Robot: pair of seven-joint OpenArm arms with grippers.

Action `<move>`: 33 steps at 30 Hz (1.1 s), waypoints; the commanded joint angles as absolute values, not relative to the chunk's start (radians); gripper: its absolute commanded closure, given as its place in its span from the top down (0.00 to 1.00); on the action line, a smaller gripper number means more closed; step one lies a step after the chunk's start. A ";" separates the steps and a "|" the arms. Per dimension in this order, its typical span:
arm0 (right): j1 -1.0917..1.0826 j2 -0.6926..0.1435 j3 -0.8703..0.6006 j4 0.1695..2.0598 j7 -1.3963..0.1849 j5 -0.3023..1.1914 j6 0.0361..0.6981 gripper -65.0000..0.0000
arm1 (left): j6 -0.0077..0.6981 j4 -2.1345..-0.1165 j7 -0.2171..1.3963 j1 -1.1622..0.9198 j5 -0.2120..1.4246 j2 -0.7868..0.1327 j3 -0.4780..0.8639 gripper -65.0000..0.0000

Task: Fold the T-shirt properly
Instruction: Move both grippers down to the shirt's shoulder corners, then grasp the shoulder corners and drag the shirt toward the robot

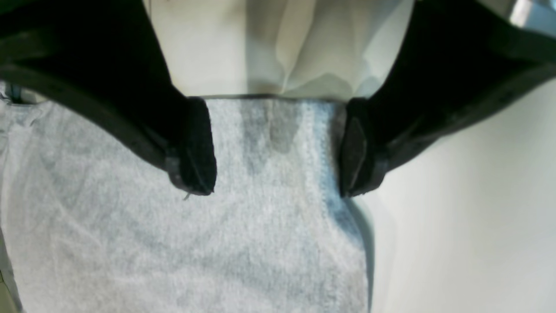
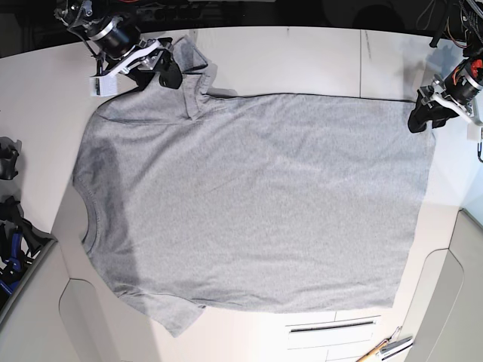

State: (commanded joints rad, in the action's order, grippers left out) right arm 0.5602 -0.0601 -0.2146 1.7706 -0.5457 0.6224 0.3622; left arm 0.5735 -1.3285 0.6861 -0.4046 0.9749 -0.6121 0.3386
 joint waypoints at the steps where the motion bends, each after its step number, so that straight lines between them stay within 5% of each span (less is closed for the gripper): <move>1: 0.560 -0.060 -0.215 1.771 -0.545 0.611 0.362 0.57 | 0.574 -1.328 0.686 -0.405 0.975 -0.612 0.339 0.55; 3: 0.560 -0.061 -0.215 1.771 -0.534 0.580 0.363 0.43 | 0.573 -1.328 0.686 -0.404 0.975 -0.612 0.339 0.31; 6: 0.559 -0.060 -0.215 1.771 -0.530 0.553 0.363 0.06 | 0.574 -1.328 0.677 -0.402 0.975 -0.612 0.339 0.00; 9: 0.560 -0.060 -0.217 1.771 -0.531 0.536 0.377 0.00 | 0.574 -1.329 0.669 -0.402 0.976 -0.612 0.339 0.00; 13: 0.561 -0.060 -0.237 1.792 -0.597 0.528 0.480 0.00 | 0.641 -1.338 0.687 -0.402 0.977 -0.613 0.363 0.00; 19: 0.597 -0.061 -0.354 1.878 -0.721 0.661 0.480 0.00 | 0.686 -1.363 0.754 -0.437 1.065 -0.613 0.512 0.00; 23: 0.596 -0.070 -0.413 1.898 -0.741 0.789 0.565 0.00 | 0.698 -1.363 0.775 -0.441 1.112 -0.612 0.543 0.00; 33: 0.446 -0.071 -0.433 1.901 -0.742 0.796 0.566 0.00 | 0.698 -1.410 0.717 -0.411 1.129 -0.633 0.543 0.00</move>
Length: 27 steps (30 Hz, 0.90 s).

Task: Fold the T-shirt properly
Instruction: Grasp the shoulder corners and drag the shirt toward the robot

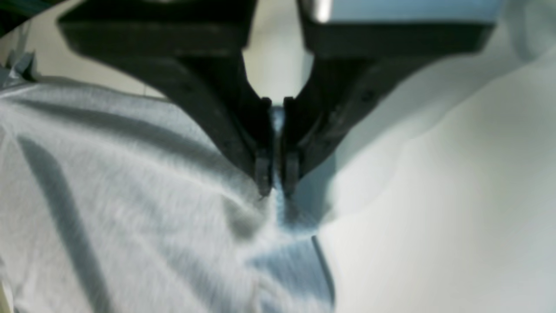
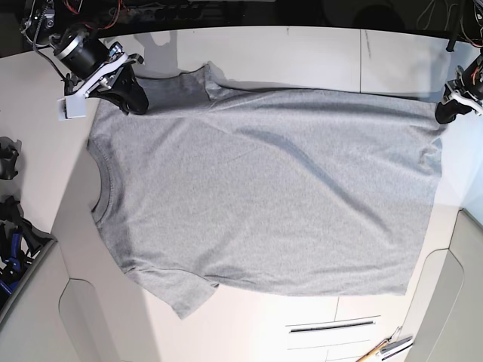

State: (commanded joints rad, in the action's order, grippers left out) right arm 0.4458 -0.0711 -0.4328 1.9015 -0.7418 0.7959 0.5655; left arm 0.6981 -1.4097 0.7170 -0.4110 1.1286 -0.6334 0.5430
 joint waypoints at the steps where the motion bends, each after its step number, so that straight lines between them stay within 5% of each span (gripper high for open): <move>1: 0.429 -0.072 -0.433 1.901 -0.742 0.785 0.566 0.00 | 0.698 -1.410 0.714 -0.394 1.103 -0.638 0.543 0.00; 9: 0.257 -0.072 -0.430 1.884 -0.737 0.740 0.565 0.00 | 0.694 -1.407 0.593 -0.233 0.881 -0.637 0.534 0.00; 17: 0.042 -0.083 -0.297 1.612 -0.724 0.600 0.566 0.00 | 0.479 -1.398 0.402 -0.127 0.595 -0.637 0.323 0.00; 21: -0.045 -0.083 -0.259 1.488 -0.707 0.559 0.565 0.00 | 0.429 -1.343 0.386 -0.058 0.534 -0.636 0.265 0.00; 25: -0.059 -0.083 -0.260 1.468 -0.700 0.557 0.564 0.00 | 0.429 -1.270 0.385 -0.023 0.535 -0.632 0.264 0.34; 27: -0.058 -0.083 -0.263 1.469 -0.705 0.549 0.564 0.23 | 0.429 -1.242 0.386 -0.011 0.538 -0.632 0.264 0.42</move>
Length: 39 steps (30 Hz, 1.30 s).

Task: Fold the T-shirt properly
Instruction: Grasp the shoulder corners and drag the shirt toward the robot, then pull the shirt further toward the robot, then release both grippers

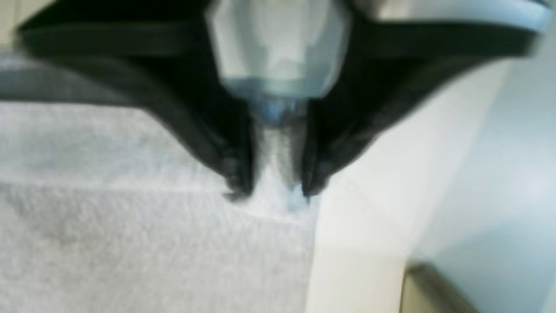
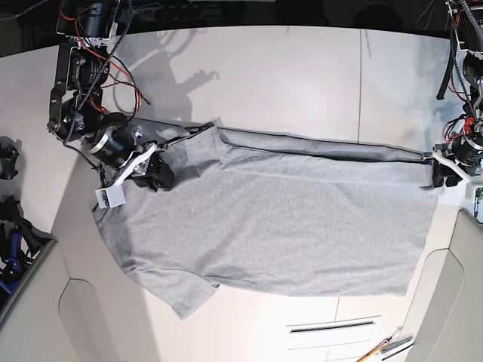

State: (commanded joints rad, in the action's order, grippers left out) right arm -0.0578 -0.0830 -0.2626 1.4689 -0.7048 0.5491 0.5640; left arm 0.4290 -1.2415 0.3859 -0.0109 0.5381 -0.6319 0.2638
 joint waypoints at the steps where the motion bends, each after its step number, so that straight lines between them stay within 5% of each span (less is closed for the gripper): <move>1: -0.058 -0.083 -0.269 1.470 -0.709 0.550 0.564 0.32 | 0.429 -1.241 0.401 -0.010 0.536 -0.632 0.264 0.43; 11: -0.052 -0.091 -0.520 1.616 -0.877 0.628 0.564 0.37 | 0.431 -1.244 0.558 -0.002 0.664 -0.632 0.375 0.44; 15: 0.014 -0.136 -0.608 1.616 -0.873 0.660 0.564 0.37 | 0.460 -1.244 0.593 -0.003 0.739 -0.625 0.483 0.61; 18: 0.080 -0.165 -0.641 1.615 -0.863 0.681 0.553 0.37 | 0.456 -1.244 0.612 -0.007 0.744 -0.620 0.497 0.63; 24: 0.184 -0.169 -0.646 1.586 -0.810 0.677 0.546 0.37 | 0.456 -1.244 0.617 -0.051 0.738 -0.558 0.497 0.63; 29: 0.185 -0.169 -0.646 1.442 -0.750 0.706 0.546 0.62 | 0.453 -1.242 0.579 -0.051 0.689 -0.503 0.497 0.63; 39: 0.172 -0.165 -0.545 1.375 -0.748 0.801 0.566 0.62 | 0.377 -1.232 0.482 -0.050 0.606 -0.499 0.497 0.63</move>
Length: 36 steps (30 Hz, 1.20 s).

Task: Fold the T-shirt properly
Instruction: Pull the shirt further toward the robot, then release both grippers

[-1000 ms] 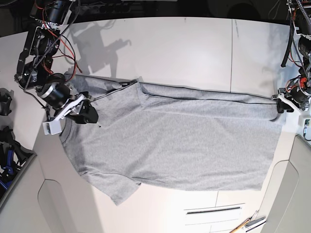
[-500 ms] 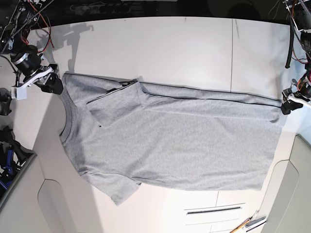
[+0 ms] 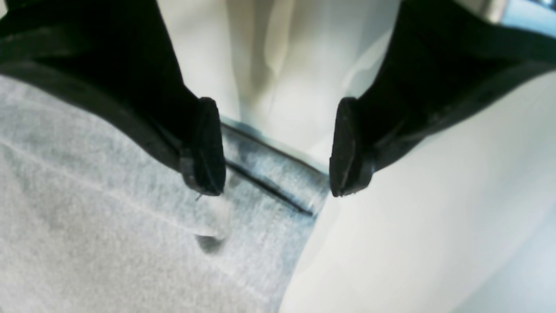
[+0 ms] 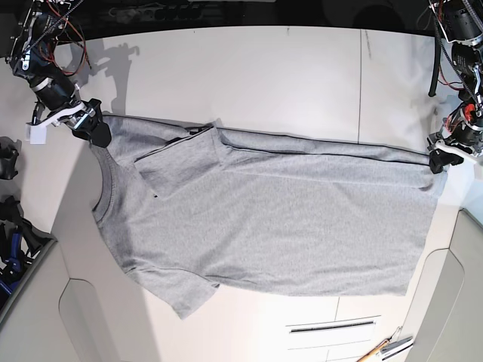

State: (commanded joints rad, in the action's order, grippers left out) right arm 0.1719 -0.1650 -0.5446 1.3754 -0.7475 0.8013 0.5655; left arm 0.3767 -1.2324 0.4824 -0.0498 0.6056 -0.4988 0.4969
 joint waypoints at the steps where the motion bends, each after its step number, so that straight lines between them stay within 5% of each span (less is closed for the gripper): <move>1: 0.172 -0.162 -0.523 1.375 -0.738 0.801 0.566 0.62 | 0.377 -1.218 0.472 -0.047 0.606 -0.498 0.497 0.63; 15: 0.119 -0.080 -0.423 1.375 -0.728 0.774 0.566 0.62 | 0.461 -1.022 0.479 0.050 0.673 -0.476 0.490 0.61; 16: 0.116 -0.080 -0.417 1.375 -0.725 0.773 0.566 0.60 | 0.461 -1.022 0.481 0.050 0.673 -0.476 0.484 0.56; 18: 0.108 -0.080 -0.416 1.375 -0.724 0.770 0.576 0.47 | 0.461 -1.022 0.496 0.050 0.673 -0.476 0.476 0.29; 20: 0.105 -0.081 -0.416 1.377 -0.713 0.770 0.577 0.23 | 0.461 -1.022 0.514 0.050 0.673 -0.477 0.476 0.03; 21: 0.105 -0.081 -0.416 1.379 -0.707 0.770 0.577 0.09 | 0.461 -1.022 0.514 0.050 0.673 -0.477 0.476 0.00; 22: 0.102 -0.081 -0.417 1.380 -0.707 0.770 0.577 0.00 | 0.461 -1.023 0.514 0.050 0.673 -0.477 0.476 0.00; 27: 0.095 -0.083 -0.437 1.444 -0.771 0.770 0.578 0.00 | 0.545 -1.104 0.600 0.038 0.713 -0.500 0.477 0.00; 36: 0.176 -0.170 -0.477 1.599 -0.882 0.807 0.581 0.00 | 0.543 -1.344 0.727 -0.155 0.822 -0.521 0.600 0.00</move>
